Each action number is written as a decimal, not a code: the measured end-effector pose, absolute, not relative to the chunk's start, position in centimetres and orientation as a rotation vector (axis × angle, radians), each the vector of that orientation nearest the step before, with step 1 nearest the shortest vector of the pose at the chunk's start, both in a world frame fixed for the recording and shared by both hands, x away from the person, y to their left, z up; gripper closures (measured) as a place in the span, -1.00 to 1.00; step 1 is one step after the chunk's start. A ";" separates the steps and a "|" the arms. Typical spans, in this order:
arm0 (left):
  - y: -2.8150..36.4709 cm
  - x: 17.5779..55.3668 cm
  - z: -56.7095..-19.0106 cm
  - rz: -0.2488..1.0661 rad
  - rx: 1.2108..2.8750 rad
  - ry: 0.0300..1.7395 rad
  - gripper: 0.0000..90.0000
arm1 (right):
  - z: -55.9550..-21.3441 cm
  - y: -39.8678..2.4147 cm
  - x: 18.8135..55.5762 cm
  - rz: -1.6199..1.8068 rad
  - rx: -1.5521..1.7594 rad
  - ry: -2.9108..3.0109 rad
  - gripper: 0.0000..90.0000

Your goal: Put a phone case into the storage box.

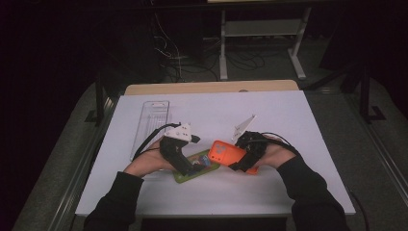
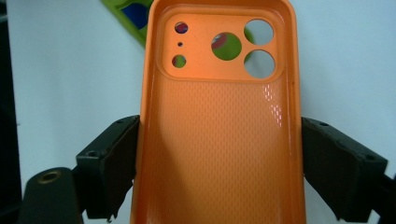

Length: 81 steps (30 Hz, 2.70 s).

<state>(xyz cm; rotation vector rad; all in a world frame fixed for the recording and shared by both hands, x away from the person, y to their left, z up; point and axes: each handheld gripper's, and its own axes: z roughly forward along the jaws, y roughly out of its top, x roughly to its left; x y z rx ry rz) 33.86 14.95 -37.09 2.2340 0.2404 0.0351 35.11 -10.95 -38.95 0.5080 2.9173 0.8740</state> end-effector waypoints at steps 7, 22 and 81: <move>14.3 33.6 -37.7 0.000 2.264 0.208 -1.00 | -39.0 -9.7 34.3 0.870 0.373 2.961 -0.67; 12.9 33.0 -39.1 -0.031 2.378 0.133 -1.00 | -39.0 -7.8 32.9 0.868 0.180 2.998 -0.67; 12.7 32.7 -39.9 -0.048 2.431 0.178 -0.65 | -37.0 -10.3 33.0 1.105 0.344 2.884 -0.75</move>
